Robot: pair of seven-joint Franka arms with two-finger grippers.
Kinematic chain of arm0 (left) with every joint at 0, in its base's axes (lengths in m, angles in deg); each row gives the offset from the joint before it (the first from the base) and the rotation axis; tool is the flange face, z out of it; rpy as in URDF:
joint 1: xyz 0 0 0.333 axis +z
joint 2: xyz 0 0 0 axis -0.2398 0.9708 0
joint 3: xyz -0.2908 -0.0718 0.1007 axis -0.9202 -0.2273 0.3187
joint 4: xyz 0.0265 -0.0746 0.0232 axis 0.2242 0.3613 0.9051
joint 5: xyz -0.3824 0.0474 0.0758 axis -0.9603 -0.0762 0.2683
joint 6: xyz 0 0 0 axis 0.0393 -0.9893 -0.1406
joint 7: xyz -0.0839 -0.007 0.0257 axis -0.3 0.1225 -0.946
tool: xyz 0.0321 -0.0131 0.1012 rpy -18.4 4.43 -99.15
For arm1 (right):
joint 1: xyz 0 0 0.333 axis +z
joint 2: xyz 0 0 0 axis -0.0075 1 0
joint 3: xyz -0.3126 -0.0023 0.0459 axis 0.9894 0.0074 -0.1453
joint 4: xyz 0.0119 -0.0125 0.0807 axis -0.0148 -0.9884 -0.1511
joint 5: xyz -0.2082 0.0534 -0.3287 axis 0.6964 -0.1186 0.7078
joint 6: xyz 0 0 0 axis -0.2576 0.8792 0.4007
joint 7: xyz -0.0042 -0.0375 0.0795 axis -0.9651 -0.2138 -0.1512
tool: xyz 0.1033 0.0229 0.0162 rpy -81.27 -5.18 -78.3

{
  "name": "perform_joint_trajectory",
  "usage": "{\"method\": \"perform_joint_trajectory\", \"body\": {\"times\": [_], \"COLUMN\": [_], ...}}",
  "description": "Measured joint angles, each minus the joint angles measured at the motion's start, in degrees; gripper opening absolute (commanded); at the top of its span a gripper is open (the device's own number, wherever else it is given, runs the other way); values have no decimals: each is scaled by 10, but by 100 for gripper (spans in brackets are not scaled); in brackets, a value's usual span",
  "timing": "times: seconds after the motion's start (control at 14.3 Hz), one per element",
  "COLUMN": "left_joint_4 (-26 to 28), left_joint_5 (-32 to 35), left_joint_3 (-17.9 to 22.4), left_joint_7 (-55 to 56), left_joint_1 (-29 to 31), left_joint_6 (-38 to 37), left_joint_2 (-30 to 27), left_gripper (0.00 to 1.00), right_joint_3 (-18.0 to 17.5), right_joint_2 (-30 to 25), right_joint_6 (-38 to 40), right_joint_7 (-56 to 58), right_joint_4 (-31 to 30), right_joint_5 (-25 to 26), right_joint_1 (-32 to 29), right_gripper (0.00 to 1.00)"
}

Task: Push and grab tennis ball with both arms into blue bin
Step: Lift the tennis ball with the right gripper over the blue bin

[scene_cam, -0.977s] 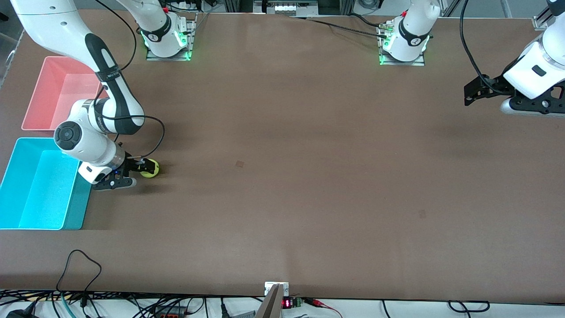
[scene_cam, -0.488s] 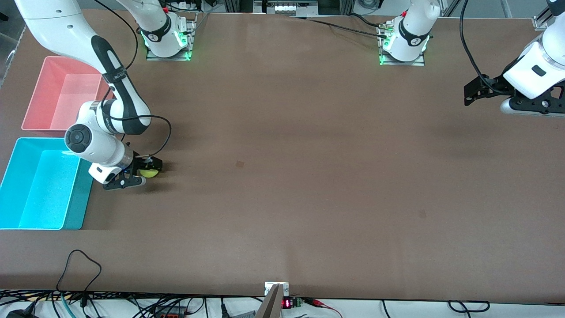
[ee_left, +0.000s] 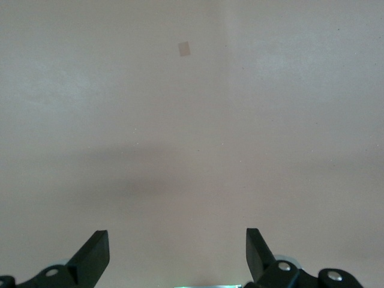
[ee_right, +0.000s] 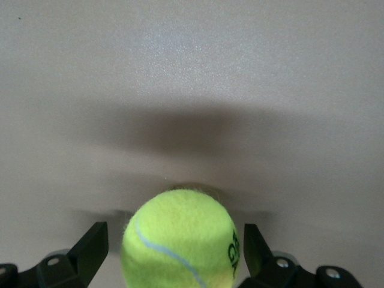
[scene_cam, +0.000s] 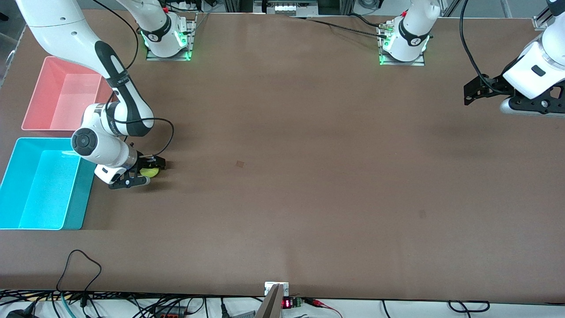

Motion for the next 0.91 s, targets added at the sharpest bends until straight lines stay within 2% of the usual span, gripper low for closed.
{"method": "perform_joint_trajectory", "body": {"times": [0.07,0.28,0.56,0.91], "left_joint_4": [0,0,-3,-6], "left_joint_5": [0,0,0,0], "left_joint_3": [0,0,0,0], "left_joint_7": [0,0,0,0], "left_joint_1": [0,0,0,-1], "left_joint_6": [0,-2,-7,-7], "left_joint_2": [0,0,0,0], "left_gripper": [100,100,100,100], "right_joint_3": [0,0,0,0], "right_joint_2": [0,0,-1,-16], "right_joint_6": [0,0,0,9], "right_joint_7": [0,0,0,0], "right_joint_4": [0,0,1,10], "right_joint_5": [0,0,0,6], "right_joint_1": [0,0,0,-1], "right_gripper": [53,37,0,0]}}
